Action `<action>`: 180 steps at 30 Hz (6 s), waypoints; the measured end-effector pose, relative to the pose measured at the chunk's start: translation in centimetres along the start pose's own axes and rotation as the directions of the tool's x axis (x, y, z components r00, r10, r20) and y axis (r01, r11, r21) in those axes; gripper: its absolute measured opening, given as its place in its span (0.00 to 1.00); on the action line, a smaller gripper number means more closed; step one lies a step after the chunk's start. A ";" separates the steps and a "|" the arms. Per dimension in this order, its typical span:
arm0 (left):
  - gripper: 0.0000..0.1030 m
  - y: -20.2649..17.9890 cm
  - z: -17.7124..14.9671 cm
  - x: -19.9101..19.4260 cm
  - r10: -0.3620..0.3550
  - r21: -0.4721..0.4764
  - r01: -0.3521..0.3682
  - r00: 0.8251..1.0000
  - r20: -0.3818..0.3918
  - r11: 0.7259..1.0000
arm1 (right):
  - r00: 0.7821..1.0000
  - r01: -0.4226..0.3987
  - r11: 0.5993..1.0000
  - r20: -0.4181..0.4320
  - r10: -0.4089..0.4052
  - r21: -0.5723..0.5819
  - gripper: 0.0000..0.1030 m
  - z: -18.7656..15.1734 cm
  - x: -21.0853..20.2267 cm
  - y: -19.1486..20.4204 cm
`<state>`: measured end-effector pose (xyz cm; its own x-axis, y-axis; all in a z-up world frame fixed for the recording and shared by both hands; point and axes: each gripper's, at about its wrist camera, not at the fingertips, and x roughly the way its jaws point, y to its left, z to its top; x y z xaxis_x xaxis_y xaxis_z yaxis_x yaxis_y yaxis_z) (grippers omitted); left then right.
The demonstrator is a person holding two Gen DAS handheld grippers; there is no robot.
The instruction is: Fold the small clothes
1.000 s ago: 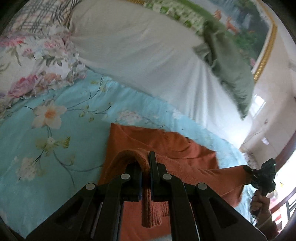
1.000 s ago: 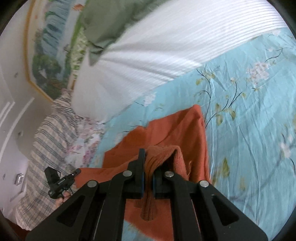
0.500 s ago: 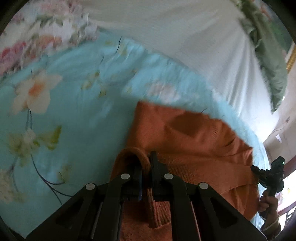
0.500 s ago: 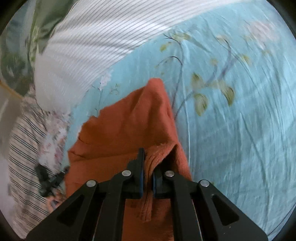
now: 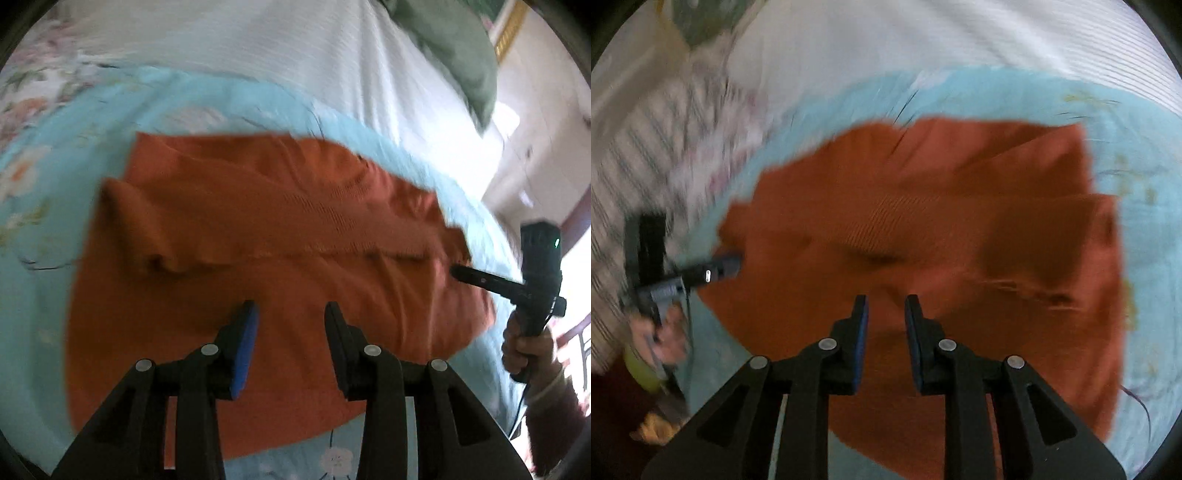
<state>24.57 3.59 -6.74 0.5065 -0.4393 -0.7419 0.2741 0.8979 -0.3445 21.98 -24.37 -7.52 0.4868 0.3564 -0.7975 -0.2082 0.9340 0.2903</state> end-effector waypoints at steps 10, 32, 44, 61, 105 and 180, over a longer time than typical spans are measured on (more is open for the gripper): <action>0.23 5.8 7.2 1.9 0.126 -0.140 -0.118 0.991 0.049 0.983 | 0.962 0.156 0.956 0.180 -0.204 0.251 0.21 5.5 -1.7 -8.6; 0.52 6.7 -4.2 -6.9 0.170 -0.391 -0.103 0.975 0.140 0.915 | 0.965 -0.049 0.942 0.258 -0.041 0.333 0.45 -5.6 -5.8 -0.5; 0.72 3.3 -11.6 -7.6 0.004 -0.471 0.047 0.994 0.107 0.881 | 0.971 -0.106 0.923 0.240 0.015 0.371 0.53 -10.2 -6.7 2.4; 0.16 7.5 -6.8 -4.1 0.107 -0.593 0.043 0.971 0.216 0.804 | 0.961 -0.130 0.912 0.275 0.020 0.388 0.55 -10.2 -8.0 1.5; 0.06 -21.0 -1.9 0.5 -0.127 0.290 0.080 0.981 0.149 0.954 | 0.941 -0.294 0.921 0.245 0.232 0.257 0.15 8.0 -5.0 -5.4; 0.23 1.9 -4.8 -9.3 -0.168 -0.183 0.184 0.981 0.102 0.966 | 0.901 -0.427 0.864 0.040 0.433 0.268 0.25 -4.5 3.1 8.7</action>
<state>16.42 9.54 -3.27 0.5341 -0.5842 -0.6111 0.2081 0.7914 -0.5748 17.86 -15.21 -9.81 0.3820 0.7260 -0.5718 -0.1598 0.6613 0.7329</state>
